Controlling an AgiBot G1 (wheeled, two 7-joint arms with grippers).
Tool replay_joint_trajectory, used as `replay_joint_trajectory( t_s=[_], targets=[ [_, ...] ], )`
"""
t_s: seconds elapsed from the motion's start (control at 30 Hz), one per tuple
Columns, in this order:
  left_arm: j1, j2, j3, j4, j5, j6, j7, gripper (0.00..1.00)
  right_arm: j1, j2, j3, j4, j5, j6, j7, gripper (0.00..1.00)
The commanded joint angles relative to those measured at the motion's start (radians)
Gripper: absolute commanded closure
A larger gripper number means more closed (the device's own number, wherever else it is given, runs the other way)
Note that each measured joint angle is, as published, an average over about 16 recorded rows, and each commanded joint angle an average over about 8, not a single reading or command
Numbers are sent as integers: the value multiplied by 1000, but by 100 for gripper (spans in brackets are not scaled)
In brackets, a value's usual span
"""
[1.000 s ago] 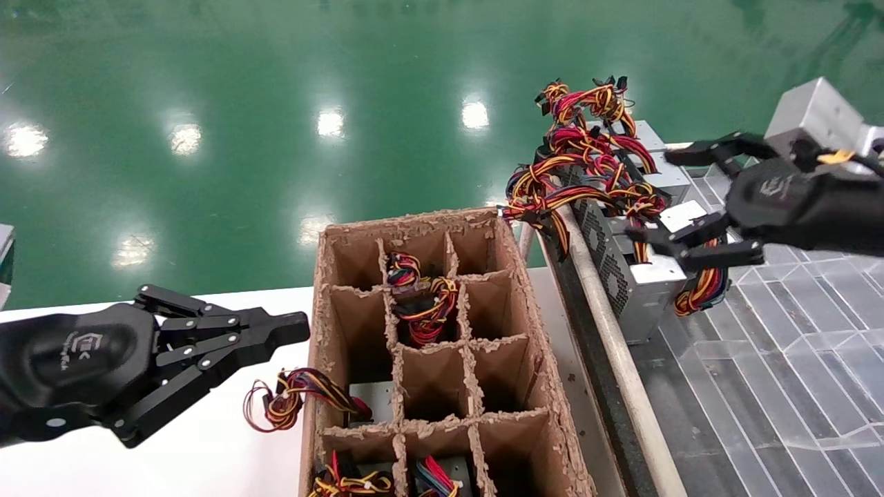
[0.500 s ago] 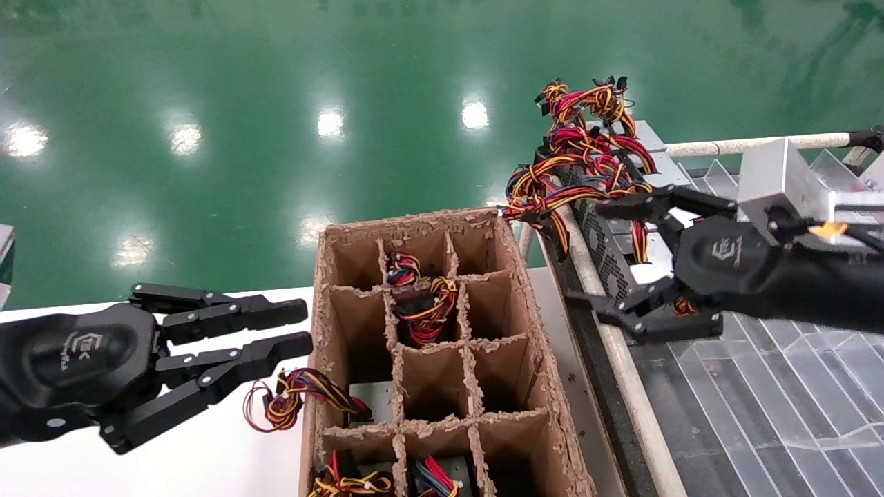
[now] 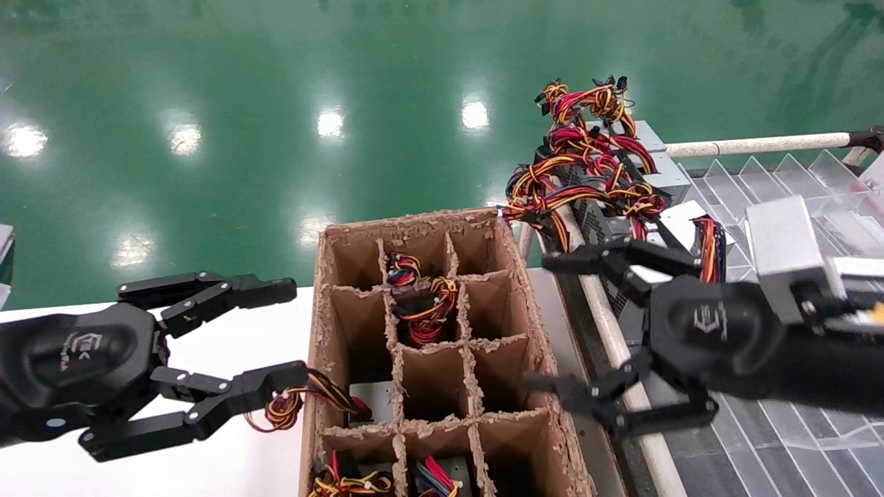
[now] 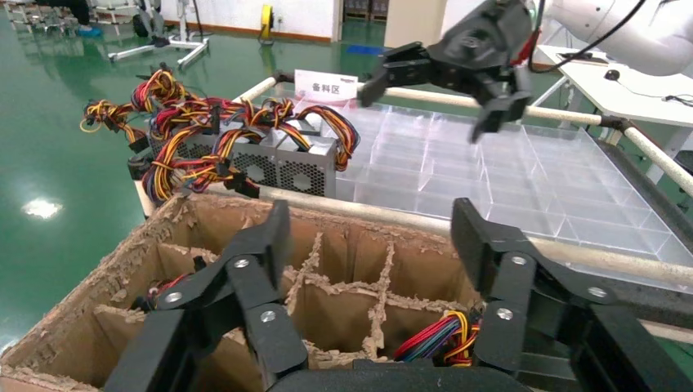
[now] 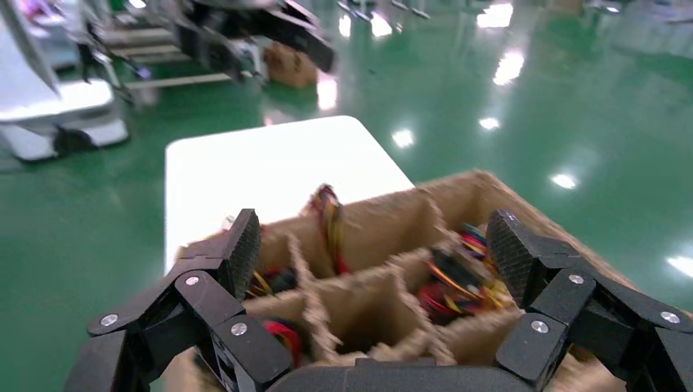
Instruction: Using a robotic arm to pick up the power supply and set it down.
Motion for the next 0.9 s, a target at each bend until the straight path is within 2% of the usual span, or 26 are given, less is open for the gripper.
replay_joint_trajectory(
  t_s=[0.03,0.43,0.9],
  targets=[
    [0,0,0,0,0,0,0,0,-24,-1,7,13,30,-8,-2,0],
    [0,0,0,0,0,0,0,0,-139,-3,43,76,173,-47,-11,0],
    [0,0,0,0,0,0,0,0,-137,-3,44,75,171,-47,-12,0]
  ],
)
